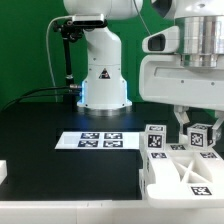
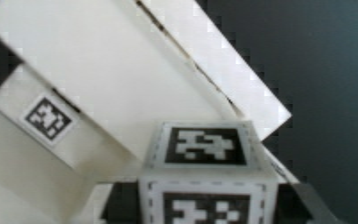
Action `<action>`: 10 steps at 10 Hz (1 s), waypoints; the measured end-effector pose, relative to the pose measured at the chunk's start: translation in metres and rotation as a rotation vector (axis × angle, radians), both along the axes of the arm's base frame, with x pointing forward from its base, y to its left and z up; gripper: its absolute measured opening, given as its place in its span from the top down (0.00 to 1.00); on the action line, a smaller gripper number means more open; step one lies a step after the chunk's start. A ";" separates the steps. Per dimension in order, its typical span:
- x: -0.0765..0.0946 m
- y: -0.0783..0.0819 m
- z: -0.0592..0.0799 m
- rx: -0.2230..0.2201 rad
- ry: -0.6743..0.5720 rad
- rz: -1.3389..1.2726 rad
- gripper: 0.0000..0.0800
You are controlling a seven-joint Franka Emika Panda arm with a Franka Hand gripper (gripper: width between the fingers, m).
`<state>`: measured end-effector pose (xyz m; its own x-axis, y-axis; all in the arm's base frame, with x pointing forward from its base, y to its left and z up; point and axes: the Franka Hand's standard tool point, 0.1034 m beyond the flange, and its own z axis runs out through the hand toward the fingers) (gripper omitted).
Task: Assemble chair
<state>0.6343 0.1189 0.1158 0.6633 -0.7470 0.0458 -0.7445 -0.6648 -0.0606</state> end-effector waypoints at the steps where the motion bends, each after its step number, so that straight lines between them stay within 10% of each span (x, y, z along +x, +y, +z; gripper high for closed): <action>1: 0.000 0.000 0.000 0.003 0.000 -0.027 0.64; 3: 0.000 0.000 -0.001 0.001 0.001 0.002 0.53; 5: 0.002 0.001 0.002 -0.017 0.025 0.220 0.21; 10: 0.002 0.006 0.000 -0.052 0.004 0.646 0.19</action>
Offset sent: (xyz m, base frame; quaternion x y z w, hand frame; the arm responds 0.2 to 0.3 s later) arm 0.0000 0.0000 0.0000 0.0000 0.0000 0.0000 1.0000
